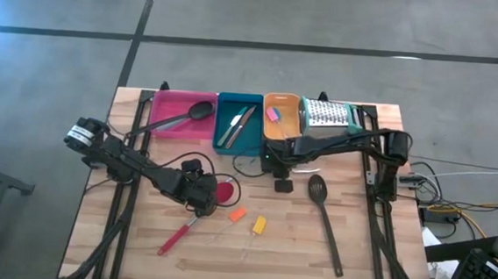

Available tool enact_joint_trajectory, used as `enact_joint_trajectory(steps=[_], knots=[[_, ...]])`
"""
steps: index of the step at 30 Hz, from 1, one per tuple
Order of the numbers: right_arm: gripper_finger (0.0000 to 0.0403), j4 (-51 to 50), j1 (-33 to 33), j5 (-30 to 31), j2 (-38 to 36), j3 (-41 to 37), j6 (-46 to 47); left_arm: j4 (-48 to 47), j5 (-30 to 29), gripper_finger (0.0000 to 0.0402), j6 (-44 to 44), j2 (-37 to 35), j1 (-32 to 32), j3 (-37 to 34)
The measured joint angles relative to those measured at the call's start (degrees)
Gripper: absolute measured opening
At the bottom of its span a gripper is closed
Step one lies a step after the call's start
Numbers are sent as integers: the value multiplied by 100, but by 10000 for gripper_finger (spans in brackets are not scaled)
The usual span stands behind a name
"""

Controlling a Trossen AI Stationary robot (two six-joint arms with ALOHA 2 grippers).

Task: Pick & Place Kitchen Items
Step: Put the yellow knife into the blue bin

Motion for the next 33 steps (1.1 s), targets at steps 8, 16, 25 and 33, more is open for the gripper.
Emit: enact_joint_trajectory(steps=[8, 16, 25, 33], knots=[[56, 11, 265, 1005, -657, -44, -30, 78, 1, 238, 2, 2, -2, 2], [56, 25, 932, 1079, -1153, -33, 42, 236, -1, 238, 293, 2, -4, 150], [56, 26, 1569, 1556, -1374, -26, 365, 418, -9, 238, 1137, 2, -4, 812], [56, 76, 1918, 2002, -1383, -26, 490, 1448, -597, 238, 1979, 2, -17, 887]])
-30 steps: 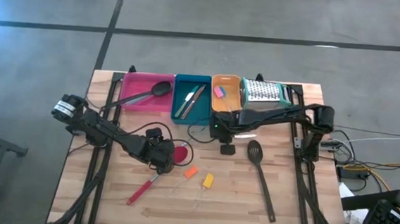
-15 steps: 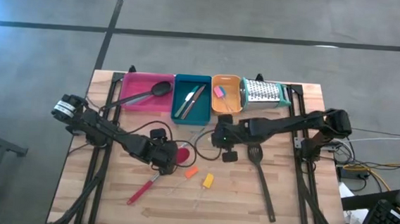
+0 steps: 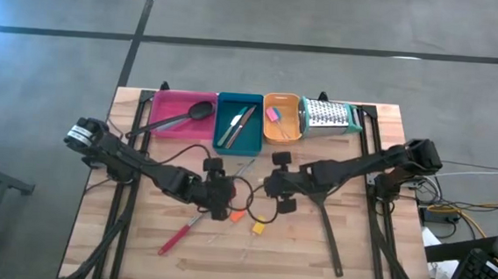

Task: Pick & Place Kitchen Items
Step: Put the yellow knife into the blue bin

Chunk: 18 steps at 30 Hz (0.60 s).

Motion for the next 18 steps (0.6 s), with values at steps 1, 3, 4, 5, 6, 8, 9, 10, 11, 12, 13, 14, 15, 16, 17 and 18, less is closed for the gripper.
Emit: enact_joint_trajectory(steps=[1, 3, 4, 5, 6, 8, 9, 10, 11, 12, 13, 14, 15, 16, 17, 18], knots=[[56, 4, 44, -3, -7, 0, 2, 150, -49, 238, 87, 0, -11, -44], [56, 24, 136, -3, -34, 0, 1, 528, -175, 237, 297, -1, -48, -126], [56, 26, 175, -3, -46, 0, -11, 797, -246, 236, 386, -1, -69, -193], [56, 47, 212, -4, -52, 0, -28, 1130, -278, 235, 517, 0, -88, -282], [56, 105, 245, -5, -55, 0, -55, 1479, -280, 234, 664, 0, -104, -388], [56, 251, 308, -5, -80, 0, -99, 2310, -278, 233, 999, -2, -123, -665], [56, 316, 331, -5, -93, 0, -147, 2704, -272, 232, 1151, 0, -123, -799], [56, 408, 352, -6, -105, 0, -205, 3049, -269, 232, 1266, 0, -123, -930], [56, 483, 364, -6, -112, 1, -235, 3330, -271, 231, 1356, 0, -121, -1040], [56, 519, 367, -8, -118, 2, -257, 3575, -271, 232, 1428, -1, -121, -1137], [56, 550, 367, -10, -122, 2, -286, 3830, -269, 232, 1512, 0, -119, -1216], [56, 618, 366, -9, -122, 0, -307, 4062, -269, 232, 1602, 0, -116, -1277], [56, 696, 364, -7, -122, 0, -349, 4300, -271, 232, 1690, 0, -116, -1324], [56, 743, 362, -7, -128, 0, -389, 4497, -271, 232, 1767, 0, -116, -1359], [56, 787, 362, -7, -131, 0, -434, 4595, -269, 232, 1827, 0, -116, -1371], [56, 856, 362, -7, -131, 0, -487, 4643, -269, 232, 1891, 0, -114, -1377]])
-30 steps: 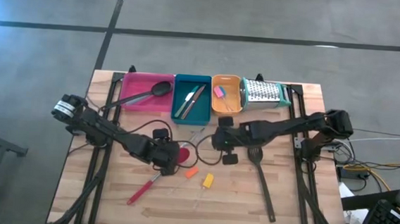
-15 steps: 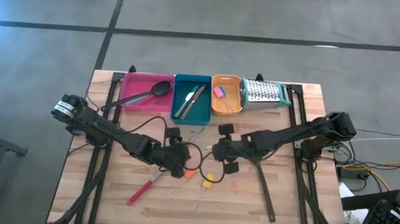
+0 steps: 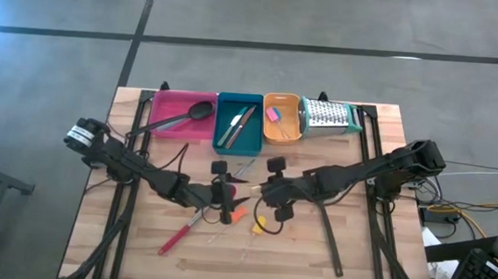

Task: Pick & Place Kitchen Items
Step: Put the yellow knife into the blue bin

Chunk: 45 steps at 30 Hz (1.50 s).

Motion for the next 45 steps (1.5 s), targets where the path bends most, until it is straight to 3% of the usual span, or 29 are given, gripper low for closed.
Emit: enact_joint_trajectory(steps=[24, 29, 36, 45], knots=[[56, 784, -2, -81, 0, 1, -422, 524, -6, 226, 642, 24, 18, -2], [56, 808, -2, -81, 0, 0, -458, 561, 0, 185, 615, 48, 20, -2], [56, 801, -4, -70, 0, 0, -421, 608, -4, 82, 635, 160, 22, -2], [56, 797, -17, -61, -2, 0, -362, 645, 2, 82, 759, 160, 24, -2]])
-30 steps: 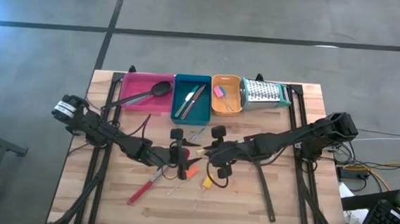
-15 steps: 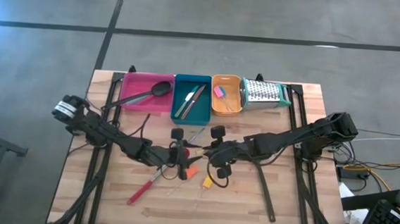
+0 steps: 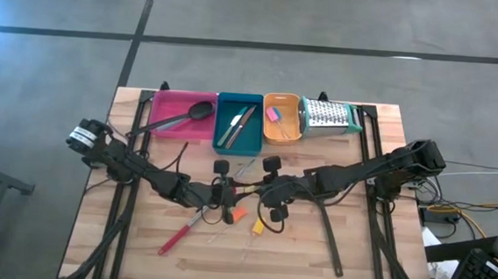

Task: Pick & Place Kitchen Items
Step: Put the yellow knife into the blue bin

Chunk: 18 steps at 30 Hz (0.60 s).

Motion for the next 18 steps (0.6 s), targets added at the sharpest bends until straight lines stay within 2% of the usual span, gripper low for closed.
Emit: enact_joint_trajectory(steps=[4, 10, 13, 18], knots=[[70, 1, 4, 7, 0, 0, 60, 7, 5, 82, 10, 0, 0, 0], [175, 56, 0, 61, -31, 2, 76, -185, -419, 82, 48, -40, -2, 0], [207, 25, 0, 69, -105, 2, 100, -457, -949, 82, 33, -160, -2, 0], [227, -17, 0, 90, -275, 4, 360, -934, -2213, 82, -33, -376, 5, 0]])
